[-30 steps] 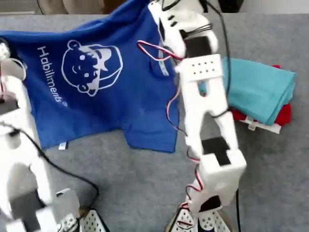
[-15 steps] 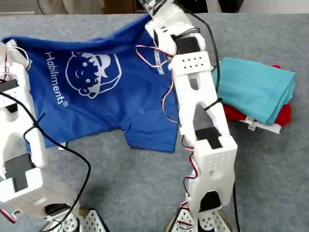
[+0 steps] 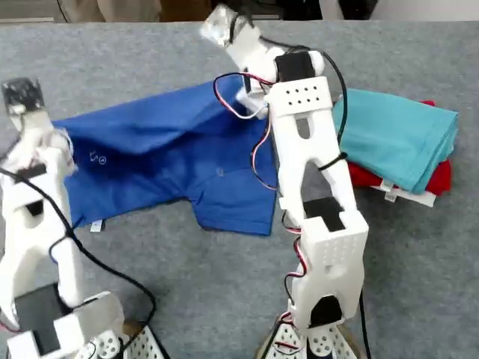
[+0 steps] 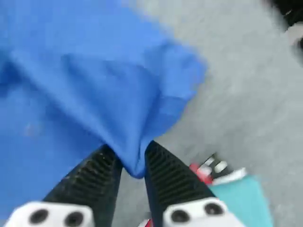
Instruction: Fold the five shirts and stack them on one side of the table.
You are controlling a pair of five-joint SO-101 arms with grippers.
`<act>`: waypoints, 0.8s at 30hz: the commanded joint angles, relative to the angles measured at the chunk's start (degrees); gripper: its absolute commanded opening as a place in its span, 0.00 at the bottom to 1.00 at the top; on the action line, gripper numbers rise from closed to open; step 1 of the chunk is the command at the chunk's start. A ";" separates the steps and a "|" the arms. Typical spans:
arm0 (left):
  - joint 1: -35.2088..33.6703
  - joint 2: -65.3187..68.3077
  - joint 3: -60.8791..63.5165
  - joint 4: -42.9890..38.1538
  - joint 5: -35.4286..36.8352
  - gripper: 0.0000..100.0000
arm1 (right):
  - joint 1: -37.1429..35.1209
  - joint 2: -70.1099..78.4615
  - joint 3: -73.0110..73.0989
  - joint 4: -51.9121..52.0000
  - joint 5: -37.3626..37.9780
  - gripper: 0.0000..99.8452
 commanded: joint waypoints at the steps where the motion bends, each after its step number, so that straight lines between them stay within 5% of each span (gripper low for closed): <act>1: 0.18 -4.70 4.92 0.79 -0.79 0.02 | -0.84 -7.52 0.84 6.07 2.20 0.00; 9: -5.45 -10.42 8.70 0.88 -0.88 0.02 | -2.33 -23.78 19.91 7.47 3.96 0.00; 19: -5.89 -11.91 8.88 11.16 -7.38 0.02 | -4.88 -31.78 45.67 -5.80 -0.26 0.00; 24: -6.15 -11.74 13.89 3.78 -7.47 0.02 | -5.05 -32.40 48.13 -3.96 0.18 0.00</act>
